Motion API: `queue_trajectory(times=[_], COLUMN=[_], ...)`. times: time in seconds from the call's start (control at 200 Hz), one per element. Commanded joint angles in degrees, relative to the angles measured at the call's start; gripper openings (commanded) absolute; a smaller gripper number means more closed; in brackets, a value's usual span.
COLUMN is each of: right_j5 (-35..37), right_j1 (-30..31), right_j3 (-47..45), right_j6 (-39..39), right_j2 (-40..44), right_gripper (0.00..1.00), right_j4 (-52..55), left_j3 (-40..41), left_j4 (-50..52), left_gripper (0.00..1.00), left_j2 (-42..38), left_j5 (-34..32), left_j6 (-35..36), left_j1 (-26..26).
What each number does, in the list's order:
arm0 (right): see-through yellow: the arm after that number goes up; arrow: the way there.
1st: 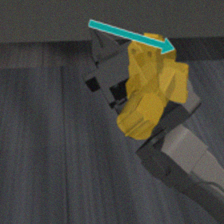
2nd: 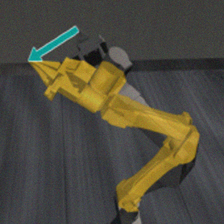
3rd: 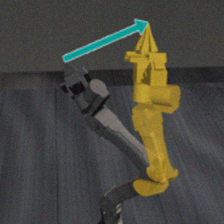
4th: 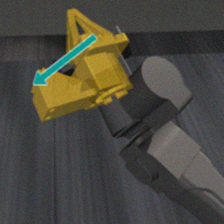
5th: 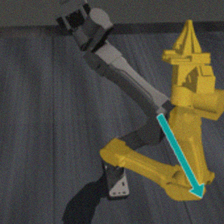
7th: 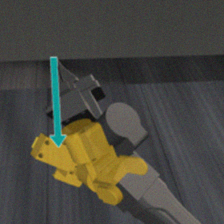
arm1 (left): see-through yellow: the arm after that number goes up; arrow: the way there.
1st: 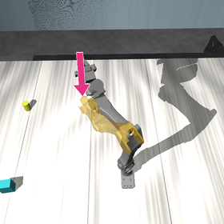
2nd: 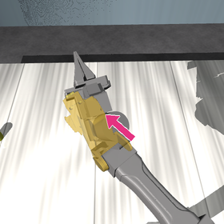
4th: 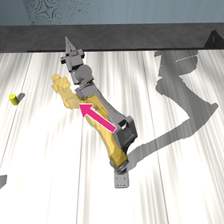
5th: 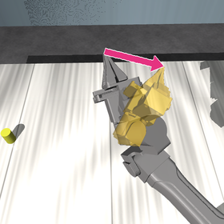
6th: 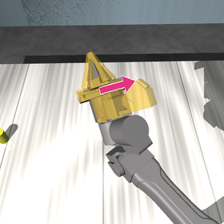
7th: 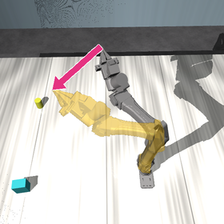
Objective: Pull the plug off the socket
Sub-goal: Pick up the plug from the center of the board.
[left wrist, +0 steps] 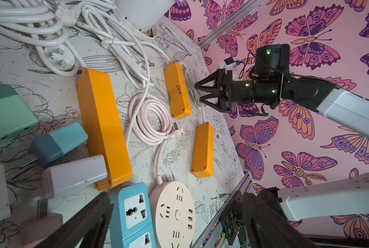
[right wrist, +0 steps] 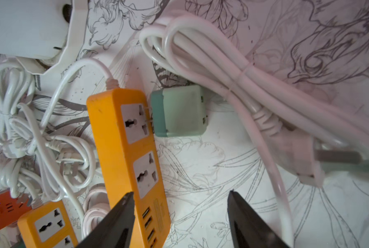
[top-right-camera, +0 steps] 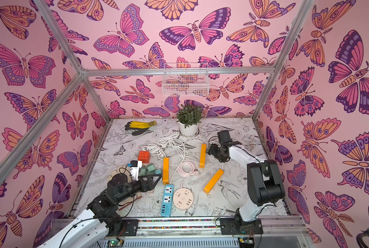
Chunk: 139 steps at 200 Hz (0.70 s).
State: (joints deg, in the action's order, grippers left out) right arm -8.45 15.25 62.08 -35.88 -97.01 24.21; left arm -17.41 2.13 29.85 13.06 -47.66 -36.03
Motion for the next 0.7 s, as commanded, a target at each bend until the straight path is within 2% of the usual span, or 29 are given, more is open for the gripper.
queue_trajectory(times=[0.0, 0.225, 0.691], right_j5=[1.42, 4.52, 6.26], right_j1=[-0.08, 0.22, 1.59], right_j3=[5.17, 12.09, 21.8], right_j6=[1.41, 2.66, 6.02], right_j2=[-4.16, -10.36, -18.3], right_gripper=[0.72, 0.71, 0.7], right_j4=[5.7, 10.77, 15.45], left_j3=[0.95, 1.06, 0.81], left_j4=[-0.97, -0.64, -0.02], left_gripper=[0.98, 0.98, 0.98], left_j2=[-0.62, -0.82, -1.54], left_j5=[-0.68, -0.81, -1.13], left_j6=[-0.07, 0.15, 0.46], left_j1=[-0.2, -0.19, -0.19])
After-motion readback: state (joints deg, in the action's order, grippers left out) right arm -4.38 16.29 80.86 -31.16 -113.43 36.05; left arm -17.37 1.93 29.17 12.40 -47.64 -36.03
